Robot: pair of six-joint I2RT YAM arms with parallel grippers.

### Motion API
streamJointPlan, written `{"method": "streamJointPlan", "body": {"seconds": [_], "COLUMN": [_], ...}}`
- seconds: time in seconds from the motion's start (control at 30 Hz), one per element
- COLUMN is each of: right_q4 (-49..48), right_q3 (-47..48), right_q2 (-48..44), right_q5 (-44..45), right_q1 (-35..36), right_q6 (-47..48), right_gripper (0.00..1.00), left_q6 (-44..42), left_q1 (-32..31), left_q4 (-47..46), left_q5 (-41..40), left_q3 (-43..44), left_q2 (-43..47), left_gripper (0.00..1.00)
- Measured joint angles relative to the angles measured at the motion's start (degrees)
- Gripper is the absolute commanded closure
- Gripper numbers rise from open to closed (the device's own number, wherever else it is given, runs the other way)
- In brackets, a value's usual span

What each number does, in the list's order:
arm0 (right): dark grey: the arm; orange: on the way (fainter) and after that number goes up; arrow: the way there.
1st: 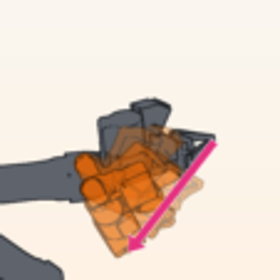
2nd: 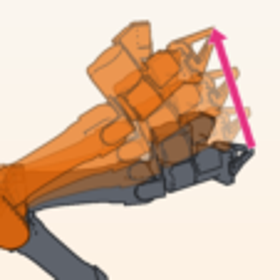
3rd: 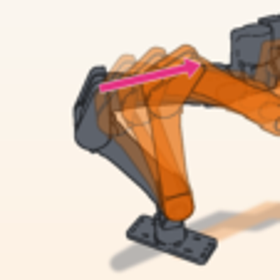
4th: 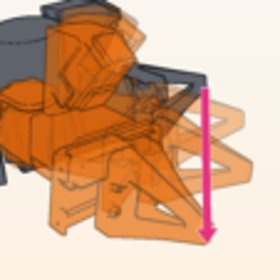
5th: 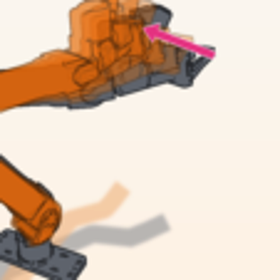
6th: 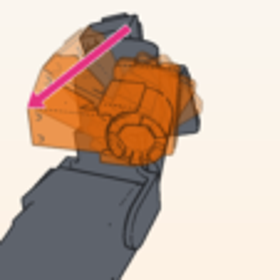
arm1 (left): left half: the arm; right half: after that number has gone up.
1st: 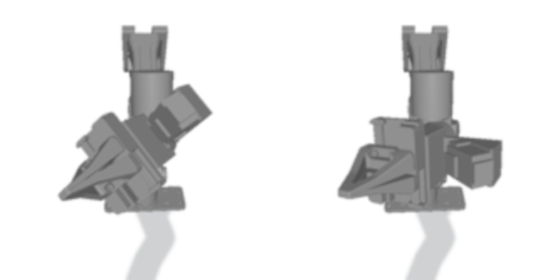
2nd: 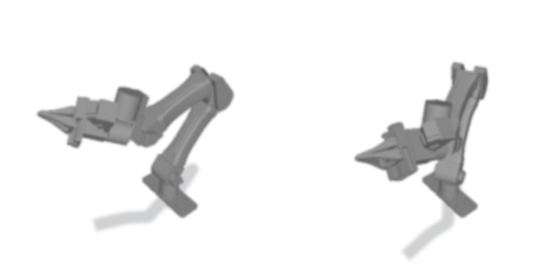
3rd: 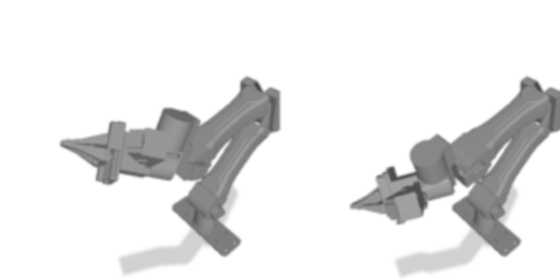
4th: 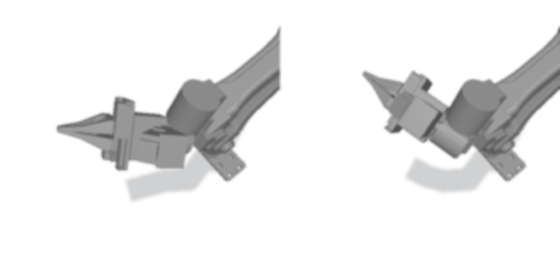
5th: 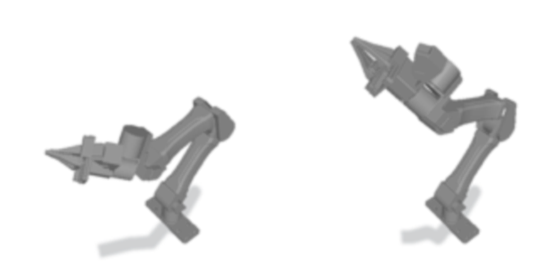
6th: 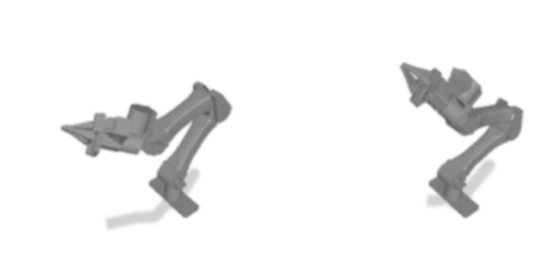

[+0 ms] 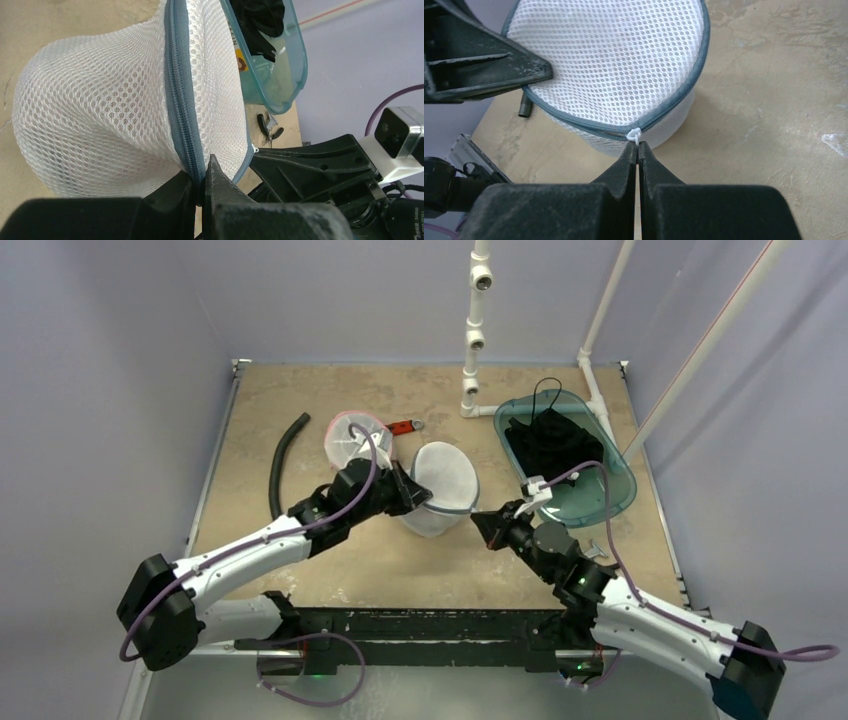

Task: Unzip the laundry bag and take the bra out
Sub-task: Unzip the laundry bag at the center of the board.

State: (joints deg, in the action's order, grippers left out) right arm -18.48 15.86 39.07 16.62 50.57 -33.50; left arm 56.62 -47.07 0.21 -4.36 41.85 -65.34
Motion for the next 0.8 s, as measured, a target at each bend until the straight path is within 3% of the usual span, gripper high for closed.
{"method": "streamJointPlan", "body": {"seconds": [0.17,0.4,0.43,0.57,0.63,0.8], "right_q4": [-0.44,-1.05,-1.95,-3.61,-4.46,-5.95], "right_q3": [-2.56,-3.37,-4.2,-6.29,-6.51,-6.54], "right_q2": [-5.6,-4.24,-4.2,-2.91,-1.46,-0.17], "right_q5": [-0.2,-2.78,-3.48,-5.7,-6.29,-7.43], "right_q1": [-0.39,-0.72,-0.72,-0.72,-0.72,-0.72], "right_q6": [1.73,3.13,3.15,3.15,3.19,3.78], "right_gripper": [1.0,1.0,1.0,1.0,1.0,1.0], "left_q6": [-7.23,-12.79,-12.85,-12.96,-12.74,-10.6], "left_q1": [1.86,4.79,5.18,6.03,6.32,6.58], "left_q4": [-0.31,-2.95,-3.89,-6.49,-7.04,-5.95], "left_q5": [7.78,14.1,14.51,14.38,13.79,10.99], "left_q3": [5.27,6.27,5.2,0.72,-1.01,-2.49], "left_q2": [-5.38,-9.07,-9.22,-10.71,-11.23,-9.33], "left_gripper": [0.99,0.93,0.88,0.37,0.23,0.18]}}
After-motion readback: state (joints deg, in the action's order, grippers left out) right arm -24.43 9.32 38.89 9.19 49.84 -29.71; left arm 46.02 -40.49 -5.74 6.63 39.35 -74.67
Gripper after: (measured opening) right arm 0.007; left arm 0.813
